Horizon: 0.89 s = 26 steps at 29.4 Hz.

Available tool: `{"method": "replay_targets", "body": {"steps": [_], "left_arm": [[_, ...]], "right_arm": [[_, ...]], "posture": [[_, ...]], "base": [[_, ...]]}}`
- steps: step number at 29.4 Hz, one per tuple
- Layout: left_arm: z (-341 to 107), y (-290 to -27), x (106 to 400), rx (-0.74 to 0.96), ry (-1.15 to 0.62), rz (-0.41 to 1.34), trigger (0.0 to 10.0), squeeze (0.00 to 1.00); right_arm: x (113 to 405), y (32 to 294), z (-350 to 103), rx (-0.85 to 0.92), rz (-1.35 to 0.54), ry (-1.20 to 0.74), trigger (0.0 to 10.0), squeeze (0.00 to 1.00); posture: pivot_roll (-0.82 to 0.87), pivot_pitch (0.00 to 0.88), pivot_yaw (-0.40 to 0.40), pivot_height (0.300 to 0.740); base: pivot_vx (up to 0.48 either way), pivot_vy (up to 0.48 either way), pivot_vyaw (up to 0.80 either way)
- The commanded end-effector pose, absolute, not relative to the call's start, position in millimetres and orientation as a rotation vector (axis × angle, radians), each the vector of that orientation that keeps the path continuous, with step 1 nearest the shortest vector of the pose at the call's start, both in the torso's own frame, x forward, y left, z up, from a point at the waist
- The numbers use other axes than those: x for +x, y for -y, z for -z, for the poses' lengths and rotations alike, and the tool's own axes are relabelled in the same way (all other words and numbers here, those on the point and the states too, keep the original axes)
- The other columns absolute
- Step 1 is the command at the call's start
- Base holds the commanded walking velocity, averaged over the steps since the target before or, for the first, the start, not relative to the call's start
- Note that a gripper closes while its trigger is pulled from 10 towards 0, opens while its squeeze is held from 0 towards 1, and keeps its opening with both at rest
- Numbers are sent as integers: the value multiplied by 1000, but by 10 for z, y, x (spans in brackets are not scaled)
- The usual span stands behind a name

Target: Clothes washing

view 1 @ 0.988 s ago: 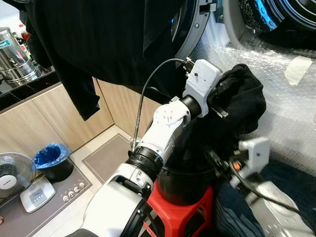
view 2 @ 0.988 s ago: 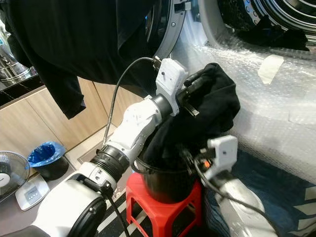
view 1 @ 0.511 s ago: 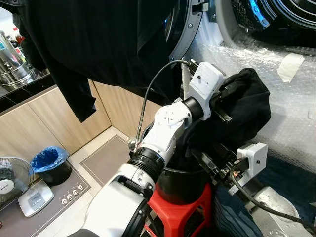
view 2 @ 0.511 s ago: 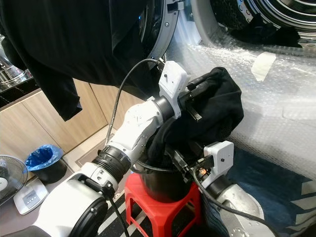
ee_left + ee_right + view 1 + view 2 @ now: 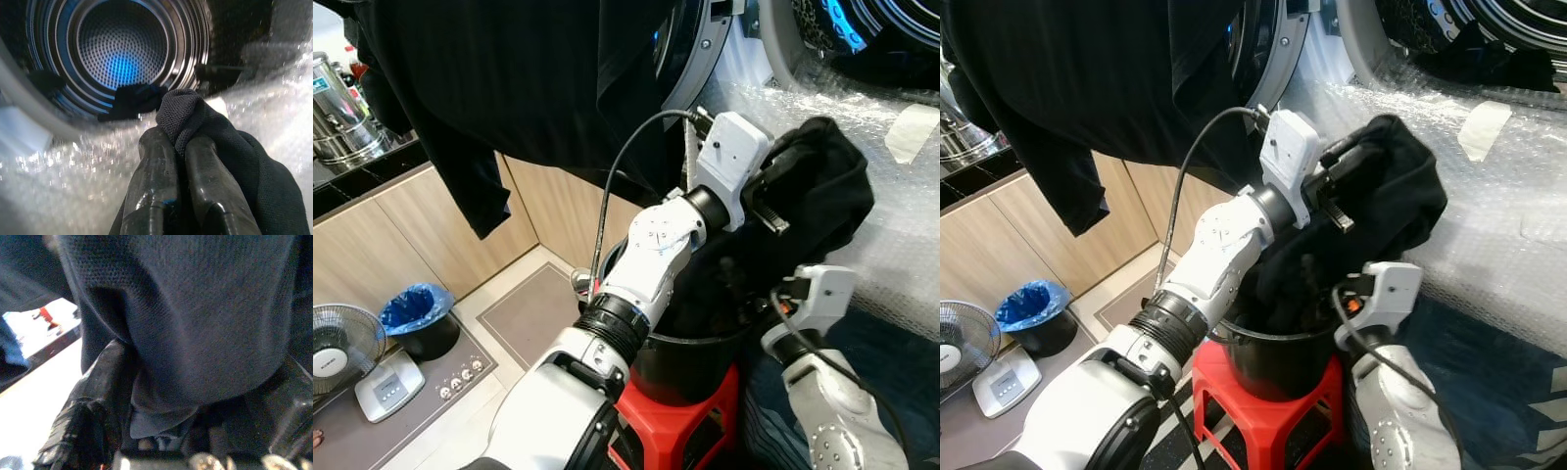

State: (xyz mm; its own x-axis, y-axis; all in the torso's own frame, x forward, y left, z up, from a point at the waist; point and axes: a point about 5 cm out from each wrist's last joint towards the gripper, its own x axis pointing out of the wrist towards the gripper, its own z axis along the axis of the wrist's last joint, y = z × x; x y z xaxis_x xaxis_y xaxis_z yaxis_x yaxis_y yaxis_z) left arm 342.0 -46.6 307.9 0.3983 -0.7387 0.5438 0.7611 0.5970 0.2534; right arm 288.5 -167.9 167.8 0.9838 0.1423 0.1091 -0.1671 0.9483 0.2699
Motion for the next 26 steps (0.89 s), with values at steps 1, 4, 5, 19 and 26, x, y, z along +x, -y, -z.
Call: {"method": "replay_targets", "body": {"steps": [1,4,5,19,26], "left_arm": [[-3194,500,3342,-76,728,948,10000,0],[-3196,535,3299,-99,731,949,10000,0],[-3190,543,3290,-102,730,950,10000,0],[-3188,545,3282,-122,705,945,10000,0],[-3217,555,3281,-133,702,945,10000,0]], "right_arm": [[2912,1659,-1709,310,-146,108,10000,0],[2959,1689,-1803,364,-112,174,10000,0],[2963,1692,-1836,362,-112,200,10000,0],[2869,1603,-2135,512,-263,421,0,0],[2870,1594,-2126,528,-283,422,0,0]], "posture": [[-251,76,169,740],[-248,77,167,740],[-248,77,167,740],[-247,82,170,740],[-245,75,168,740]], "base": [[0,0,0],[0,0,0],[0,0,0],[0,0,0],[0,0,0]]}}
